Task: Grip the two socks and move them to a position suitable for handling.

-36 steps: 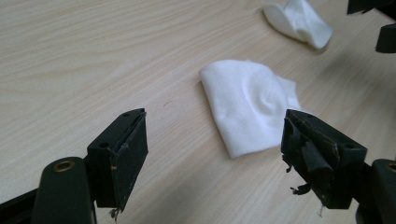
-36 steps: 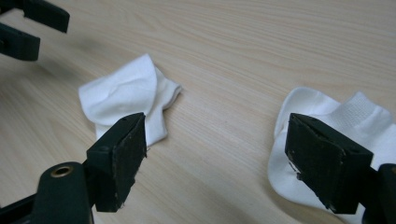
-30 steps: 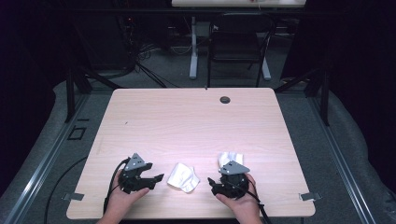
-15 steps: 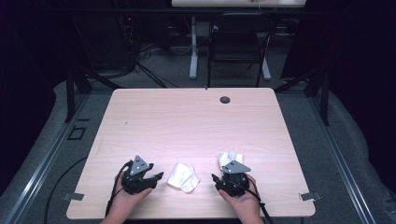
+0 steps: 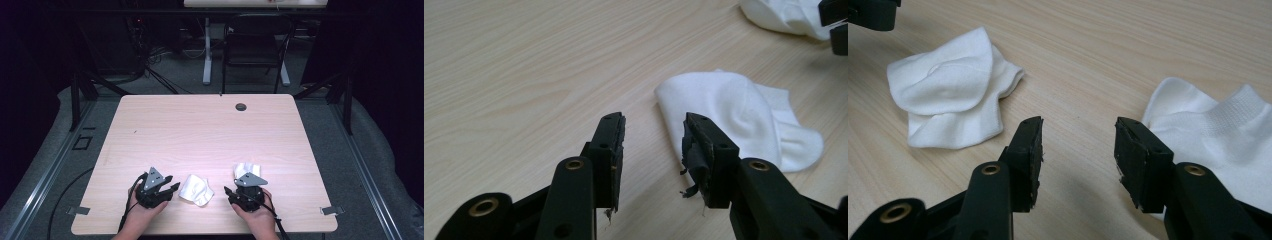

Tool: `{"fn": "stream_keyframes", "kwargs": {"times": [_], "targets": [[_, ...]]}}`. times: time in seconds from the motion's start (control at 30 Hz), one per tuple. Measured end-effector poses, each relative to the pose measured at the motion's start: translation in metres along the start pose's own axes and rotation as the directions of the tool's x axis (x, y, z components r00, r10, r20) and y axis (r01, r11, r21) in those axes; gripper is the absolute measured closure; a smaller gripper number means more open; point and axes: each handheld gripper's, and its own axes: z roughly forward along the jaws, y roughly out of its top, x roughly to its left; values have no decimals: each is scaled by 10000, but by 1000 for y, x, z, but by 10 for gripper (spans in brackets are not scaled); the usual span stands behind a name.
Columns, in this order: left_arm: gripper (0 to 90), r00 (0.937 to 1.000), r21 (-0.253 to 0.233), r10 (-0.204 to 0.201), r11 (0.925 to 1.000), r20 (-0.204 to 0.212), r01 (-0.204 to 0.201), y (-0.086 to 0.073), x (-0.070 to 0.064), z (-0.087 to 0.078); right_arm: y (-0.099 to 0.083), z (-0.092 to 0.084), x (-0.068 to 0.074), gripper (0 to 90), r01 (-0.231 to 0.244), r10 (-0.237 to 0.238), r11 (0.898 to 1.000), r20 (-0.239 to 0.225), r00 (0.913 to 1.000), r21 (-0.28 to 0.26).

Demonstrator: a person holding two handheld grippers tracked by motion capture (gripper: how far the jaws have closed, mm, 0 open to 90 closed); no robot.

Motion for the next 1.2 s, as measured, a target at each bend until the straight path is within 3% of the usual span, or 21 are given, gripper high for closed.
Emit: {"fn": "stream_keyframes", "kwargs": {"times": [0.27,0.43,0.6,1.2], "targets": [[630,9978,68,597,9982,305,-599,6,-18,6,2,2,2,567,72,-72,10000,-38,10000,-14],[665,9971,255,710,9971,289,-717,6,-22,12,2,1,1,583,-109,108,9999,-75,9999,-131],[717,9940,872,935,9913,571,-983,2,-27,23,2,1,2,627,-345,339,9992,-298,9990,-198],[827,9931,1030,732,9913,912,-825,-7,-35,24,3,6,10,733,32,-17,9998,-784,9969,194]]}}
